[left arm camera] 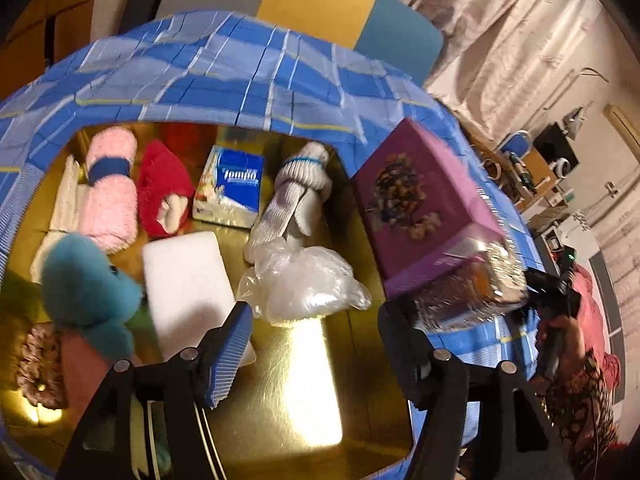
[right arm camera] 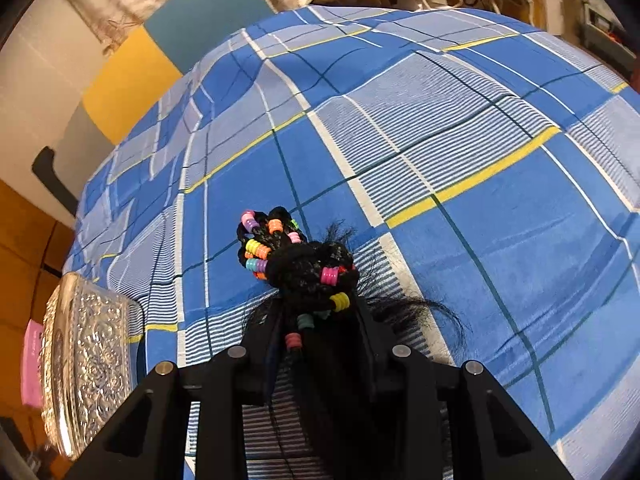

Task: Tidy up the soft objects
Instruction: 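Lower the plastic bag into the gold tray and open the left tool, then carry the black hair bun to the gold tray and release it with the right tool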

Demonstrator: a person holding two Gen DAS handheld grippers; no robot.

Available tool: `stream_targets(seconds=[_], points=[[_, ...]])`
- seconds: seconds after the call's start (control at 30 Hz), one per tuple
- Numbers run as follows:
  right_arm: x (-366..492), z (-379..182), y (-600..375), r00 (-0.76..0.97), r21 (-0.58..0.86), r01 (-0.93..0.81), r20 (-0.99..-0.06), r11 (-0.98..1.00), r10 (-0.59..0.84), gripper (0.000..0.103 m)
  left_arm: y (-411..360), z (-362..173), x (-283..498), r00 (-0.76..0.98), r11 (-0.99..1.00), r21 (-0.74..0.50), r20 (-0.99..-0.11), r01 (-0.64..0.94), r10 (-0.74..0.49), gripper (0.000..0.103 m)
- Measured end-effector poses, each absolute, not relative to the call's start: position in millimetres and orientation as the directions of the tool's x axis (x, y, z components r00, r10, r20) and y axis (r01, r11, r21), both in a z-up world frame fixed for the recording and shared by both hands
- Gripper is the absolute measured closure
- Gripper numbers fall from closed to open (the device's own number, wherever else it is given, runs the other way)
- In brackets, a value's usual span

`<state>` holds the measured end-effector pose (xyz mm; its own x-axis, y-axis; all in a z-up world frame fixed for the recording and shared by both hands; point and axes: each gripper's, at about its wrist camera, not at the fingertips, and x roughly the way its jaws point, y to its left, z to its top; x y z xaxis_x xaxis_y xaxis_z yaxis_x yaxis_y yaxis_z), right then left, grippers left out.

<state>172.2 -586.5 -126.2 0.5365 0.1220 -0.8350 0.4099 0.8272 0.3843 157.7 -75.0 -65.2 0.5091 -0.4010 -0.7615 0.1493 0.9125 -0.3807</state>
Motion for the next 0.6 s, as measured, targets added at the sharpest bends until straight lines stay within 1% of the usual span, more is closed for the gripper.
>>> stream_targets(seconds=[0.13,0.27,0.33,0.6], points=[[171,-122,-576,0.524,0.341,0.43,-0.848,0.836,0.077,0.07,-63,-47,146,0.548,0.906,-0.383,-0.725,0.183,-0.417,0.037],[157,-121,-572,0.539,0.405,0.47,-0.835,0.785,0.109,0.07,-46,-39,140,0.562,0.893,-0.409,-0.702,0.187,-0.438,0.037],[148,-120,-568,0.544,0.425,0.487,-0.831,0.763,0.116,0.07,-40,-40,140,0.558,0.895,-0.403,-0.705,0.192,-0.437,0.037],[114,-109,-542,0.565,0.462,0.483,-0.813,0.744,0.139,0.07,-21,-51,131,0.554,0.889,-0.416,-0.702,0.191,-0.447,0.037]])
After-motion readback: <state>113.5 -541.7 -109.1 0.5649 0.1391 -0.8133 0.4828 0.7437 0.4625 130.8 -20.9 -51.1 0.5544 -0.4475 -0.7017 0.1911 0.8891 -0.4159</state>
